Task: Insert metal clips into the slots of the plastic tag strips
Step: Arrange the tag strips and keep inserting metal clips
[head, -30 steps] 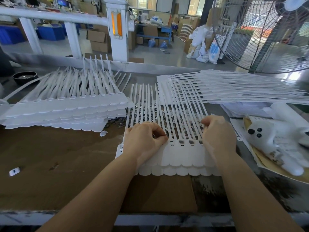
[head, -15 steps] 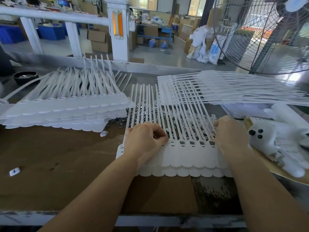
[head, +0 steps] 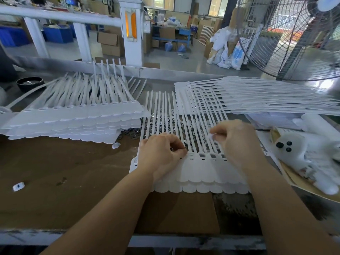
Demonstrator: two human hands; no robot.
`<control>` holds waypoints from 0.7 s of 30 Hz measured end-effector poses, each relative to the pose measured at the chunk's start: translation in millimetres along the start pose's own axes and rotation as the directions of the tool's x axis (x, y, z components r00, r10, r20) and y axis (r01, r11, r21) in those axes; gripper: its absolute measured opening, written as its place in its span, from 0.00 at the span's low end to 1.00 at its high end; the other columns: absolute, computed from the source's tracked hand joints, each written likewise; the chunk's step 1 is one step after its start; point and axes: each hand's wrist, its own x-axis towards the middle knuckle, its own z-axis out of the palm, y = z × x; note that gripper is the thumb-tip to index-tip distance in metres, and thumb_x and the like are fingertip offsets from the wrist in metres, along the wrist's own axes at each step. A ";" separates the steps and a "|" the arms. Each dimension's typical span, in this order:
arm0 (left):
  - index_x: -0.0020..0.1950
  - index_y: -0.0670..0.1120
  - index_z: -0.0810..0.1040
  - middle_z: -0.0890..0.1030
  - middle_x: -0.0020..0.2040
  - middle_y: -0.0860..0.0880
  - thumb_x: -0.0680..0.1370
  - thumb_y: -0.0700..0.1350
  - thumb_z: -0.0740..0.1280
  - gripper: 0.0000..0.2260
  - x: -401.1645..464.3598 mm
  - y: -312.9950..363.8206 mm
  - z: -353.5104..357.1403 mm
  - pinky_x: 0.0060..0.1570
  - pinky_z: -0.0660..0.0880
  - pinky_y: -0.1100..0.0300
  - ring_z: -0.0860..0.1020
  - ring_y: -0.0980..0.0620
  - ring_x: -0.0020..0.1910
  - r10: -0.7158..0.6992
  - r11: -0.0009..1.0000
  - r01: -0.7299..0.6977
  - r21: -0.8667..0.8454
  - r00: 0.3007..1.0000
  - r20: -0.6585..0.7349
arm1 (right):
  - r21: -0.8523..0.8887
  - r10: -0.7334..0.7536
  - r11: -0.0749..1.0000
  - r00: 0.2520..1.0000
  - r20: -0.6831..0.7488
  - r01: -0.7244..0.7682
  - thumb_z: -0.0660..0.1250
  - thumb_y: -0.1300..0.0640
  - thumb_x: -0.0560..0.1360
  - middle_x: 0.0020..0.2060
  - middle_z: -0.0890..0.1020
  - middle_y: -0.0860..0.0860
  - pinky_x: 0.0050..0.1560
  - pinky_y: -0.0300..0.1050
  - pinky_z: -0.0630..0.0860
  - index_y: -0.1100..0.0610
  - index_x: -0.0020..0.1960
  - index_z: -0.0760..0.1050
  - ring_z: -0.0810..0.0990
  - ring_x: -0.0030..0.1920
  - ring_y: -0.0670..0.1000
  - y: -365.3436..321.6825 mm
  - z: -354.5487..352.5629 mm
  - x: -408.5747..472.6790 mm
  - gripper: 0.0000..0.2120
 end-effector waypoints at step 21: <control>0.38 0.60 0.76 0.78 0.42 0.60 0.72 0.56 0.70 0.05 -0.8 1.3 0.2 0.50 0.55 0.60 0.73 0.57 0.47 0.002 1.000 -0.001 0.022 1.000 -0.021 | 0.292 -0.132 0.952 0.982 0.133 0.089 0.70 0.66 0.71 0.40 0.80 0.47 0.46 0.36 0.75 0.55 0.43 0.82 0.79 0.41 0.44 -5.2 16.3 -19.9 0.07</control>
